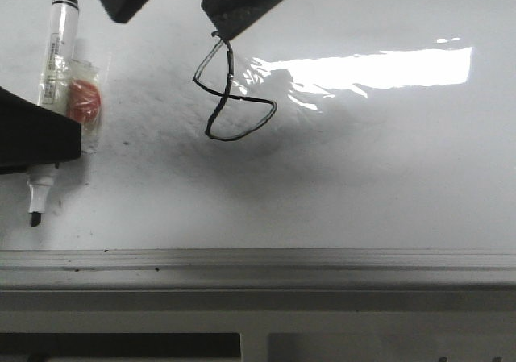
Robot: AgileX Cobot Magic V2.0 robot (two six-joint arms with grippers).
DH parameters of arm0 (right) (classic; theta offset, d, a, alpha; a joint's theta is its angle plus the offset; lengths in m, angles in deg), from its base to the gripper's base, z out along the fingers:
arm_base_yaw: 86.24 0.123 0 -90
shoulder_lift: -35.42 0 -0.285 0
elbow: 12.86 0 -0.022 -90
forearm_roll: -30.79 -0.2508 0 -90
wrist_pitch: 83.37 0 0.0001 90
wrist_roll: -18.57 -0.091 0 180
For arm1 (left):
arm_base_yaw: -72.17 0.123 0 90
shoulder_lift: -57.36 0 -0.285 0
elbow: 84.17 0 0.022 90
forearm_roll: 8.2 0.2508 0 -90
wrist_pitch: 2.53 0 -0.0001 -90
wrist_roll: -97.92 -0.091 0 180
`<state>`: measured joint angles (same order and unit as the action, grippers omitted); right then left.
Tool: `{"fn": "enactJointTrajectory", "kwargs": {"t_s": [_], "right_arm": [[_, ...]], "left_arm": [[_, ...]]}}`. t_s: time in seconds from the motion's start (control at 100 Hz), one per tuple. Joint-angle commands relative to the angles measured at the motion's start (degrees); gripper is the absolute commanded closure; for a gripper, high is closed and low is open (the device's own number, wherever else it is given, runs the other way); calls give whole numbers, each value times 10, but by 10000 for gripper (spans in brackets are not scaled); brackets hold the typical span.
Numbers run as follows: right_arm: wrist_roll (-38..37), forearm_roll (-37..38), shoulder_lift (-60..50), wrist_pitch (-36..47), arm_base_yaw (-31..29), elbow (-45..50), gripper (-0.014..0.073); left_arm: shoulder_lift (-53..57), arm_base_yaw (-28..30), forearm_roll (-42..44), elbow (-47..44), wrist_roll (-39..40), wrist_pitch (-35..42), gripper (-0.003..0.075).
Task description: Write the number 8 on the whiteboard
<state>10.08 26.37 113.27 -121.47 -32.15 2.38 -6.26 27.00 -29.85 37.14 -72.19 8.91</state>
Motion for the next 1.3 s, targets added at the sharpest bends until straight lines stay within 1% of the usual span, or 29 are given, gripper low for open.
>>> {"fn": "enactJointTrajectory", "kwargs": {"t_s": [0.0, 0.2, 0.27, 0.34, 0.41, 0.53, 0.58, 0.61, 0.65, 0.73, 0.8, 0.89, 0.99, 1.01, 1.06, 1.11, 1.16, 1.29], "right_arm": [[0, 3, -12, 28, -1, -16, 245], [0, 3, -12, 28, -1, -16, 245], [0, 3, -12, 28, -1, -16, 245], [0, 3, -12, 26, -1, -16, 245], [0, 3, -12, 22, -1, -16, 245], [0, 3, -12, 20, -1, -16, 245], [0, 3, -12, 20, -1, -16, 245], [0, 3, -12, 21, -1, -16, 248], [0, 3, -12, 24, -1, -16, 253], [0, 10, -15, 30, -1, -16, 276], [0, 23, -22, 31, -1, -15, 323], [0, 32, -35, 24, -2, -13, 425], [0, 44, -52, 22, -2, -9, 561], [0, 49, -58, 23, -2, -6, 600], [0, 60, -70, 29, -2, 3, 661], [0, 68, -81, 42, -2, 14, 660], [0, 74, -99, 65, -2, 35, 657], [0, 86, -152, 129, -2, 99, 657]], "left_arm": [[7, 1, -4, 19, 6, 40, 741], [-14, 1, -4, 19, 6, 48, 741], [-22, 1, -15, 19, 6, 48, 740], [-26, 1, -33, 19, 6, 48, 715], [-26, 1, -33, 19, 6, 48, 624], [-25, 1, -33, 19, 6, 58, 379], [-25, 1, -33, 19, 6, 60, 314], [-25, 1, -33, 19, 6, 60, 293], [-24, 1, -33, 19, 6, 60, 283], [-23, 1, -33, 19, 6, 59, 283], [-10, 1, -33, 19, 6, 55, 283], [14, 1, -33, 19, 6, 40, 283], [48, 1, -28, 19, 6, -1, 285], [60, 1, -27, 19, 6, -9, 290], [82, 1, -27, 19, 1, -30, 314], [106, 1, -27, 19, 1, -49, 362], [128, 1, -23, 19, -1, -61, 440], [207, 1, 32, 19, -1, -80, 719]]}}
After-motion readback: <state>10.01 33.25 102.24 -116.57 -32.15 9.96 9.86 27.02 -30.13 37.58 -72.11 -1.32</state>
